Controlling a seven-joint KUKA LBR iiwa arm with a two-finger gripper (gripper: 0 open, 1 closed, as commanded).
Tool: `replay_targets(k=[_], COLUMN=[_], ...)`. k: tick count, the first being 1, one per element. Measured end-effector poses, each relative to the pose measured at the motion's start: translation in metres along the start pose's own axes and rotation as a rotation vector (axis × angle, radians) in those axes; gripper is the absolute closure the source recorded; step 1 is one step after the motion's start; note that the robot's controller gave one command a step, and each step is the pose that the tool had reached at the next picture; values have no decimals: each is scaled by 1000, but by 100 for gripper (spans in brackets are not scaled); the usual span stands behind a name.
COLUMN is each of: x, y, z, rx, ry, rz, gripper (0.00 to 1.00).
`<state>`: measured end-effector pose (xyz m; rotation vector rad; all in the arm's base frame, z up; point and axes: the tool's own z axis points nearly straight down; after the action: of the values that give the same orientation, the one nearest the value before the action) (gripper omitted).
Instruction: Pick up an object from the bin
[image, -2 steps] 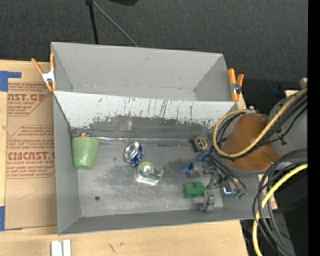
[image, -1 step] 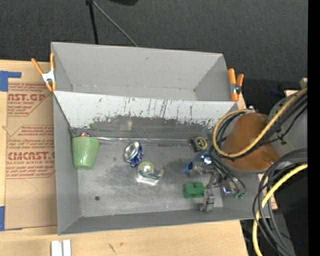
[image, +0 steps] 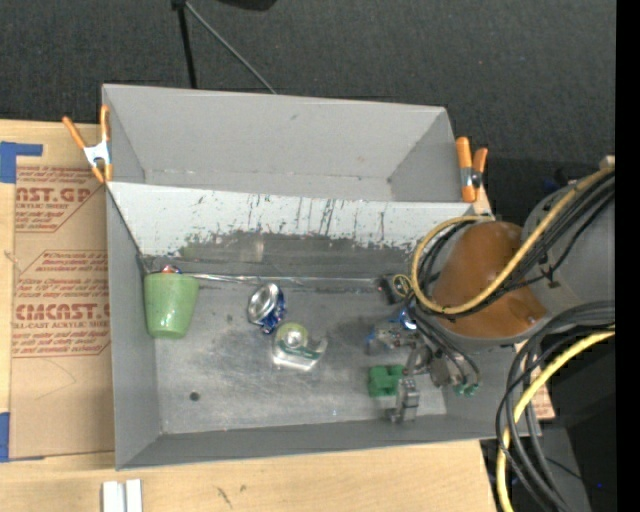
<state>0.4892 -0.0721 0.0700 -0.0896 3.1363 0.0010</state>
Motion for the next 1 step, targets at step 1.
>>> replay_targets(k=[1], x=[5], y=[-1], z=[0], rx=[1], ry=[-4], rz=[87], gripper=[0])
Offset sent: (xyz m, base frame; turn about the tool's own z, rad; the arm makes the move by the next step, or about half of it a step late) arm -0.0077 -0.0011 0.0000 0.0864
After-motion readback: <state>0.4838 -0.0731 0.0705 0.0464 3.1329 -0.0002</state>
